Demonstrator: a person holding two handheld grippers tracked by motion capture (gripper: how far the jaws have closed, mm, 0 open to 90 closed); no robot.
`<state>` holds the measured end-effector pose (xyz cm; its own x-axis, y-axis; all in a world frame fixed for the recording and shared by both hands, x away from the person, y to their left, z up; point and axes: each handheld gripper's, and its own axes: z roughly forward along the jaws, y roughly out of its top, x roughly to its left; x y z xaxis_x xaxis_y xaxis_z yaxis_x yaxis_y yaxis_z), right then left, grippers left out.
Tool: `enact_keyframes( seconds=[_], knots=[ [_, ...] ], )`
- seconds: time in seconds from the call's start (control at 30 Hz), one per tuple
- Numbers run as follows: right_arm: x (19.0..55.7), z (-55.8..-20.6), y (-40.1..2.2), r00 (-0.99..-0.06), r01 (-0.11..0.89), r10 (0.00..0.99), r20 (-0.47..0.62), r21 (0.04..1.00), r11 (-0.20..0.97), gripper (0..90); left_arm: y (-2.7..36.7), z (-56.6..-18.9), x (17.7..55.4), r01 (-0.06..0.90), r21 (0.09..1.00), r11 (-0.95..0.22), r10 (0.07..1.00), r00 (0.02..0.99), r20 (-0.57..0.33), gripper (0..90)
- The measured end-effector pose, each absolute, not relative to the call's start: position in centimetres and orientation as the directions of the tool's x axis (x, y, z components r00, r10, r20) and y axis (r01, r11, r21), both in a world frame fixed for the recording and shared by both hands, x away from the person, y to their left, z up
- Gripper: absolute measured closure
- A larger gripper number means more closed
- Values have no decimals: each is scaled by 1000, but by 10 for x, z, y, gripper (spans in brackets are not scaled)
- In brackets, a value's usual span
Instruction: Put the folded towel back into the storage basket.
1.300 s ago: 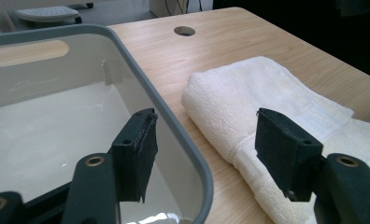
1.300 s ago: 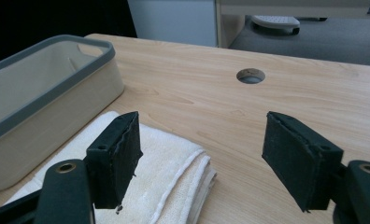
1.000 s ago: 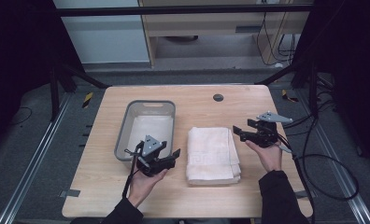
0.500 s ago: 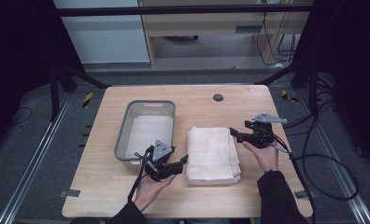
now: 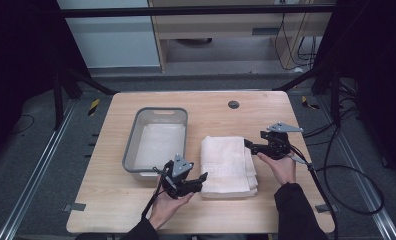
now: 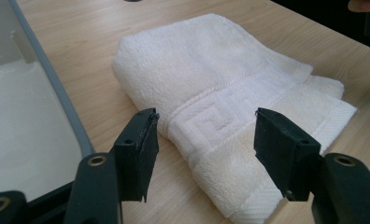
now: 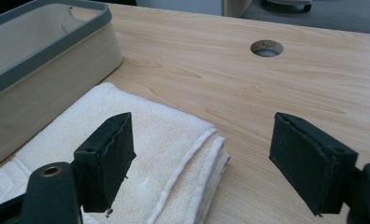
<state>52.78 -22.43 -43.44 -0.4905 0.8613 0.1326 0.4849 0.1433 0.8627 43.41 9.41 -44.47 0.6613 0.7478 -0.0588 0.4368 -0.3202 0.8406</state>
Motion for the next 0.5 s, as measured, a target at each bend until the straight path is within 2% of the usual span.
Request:
enact_keyframes(
  seconds=[0.5],
  knots=[
    [535,-453,-218,-488,518,864,121,837,175,222,81,-463,435,477,802,-360,746,663,-60,361]
  ],
)
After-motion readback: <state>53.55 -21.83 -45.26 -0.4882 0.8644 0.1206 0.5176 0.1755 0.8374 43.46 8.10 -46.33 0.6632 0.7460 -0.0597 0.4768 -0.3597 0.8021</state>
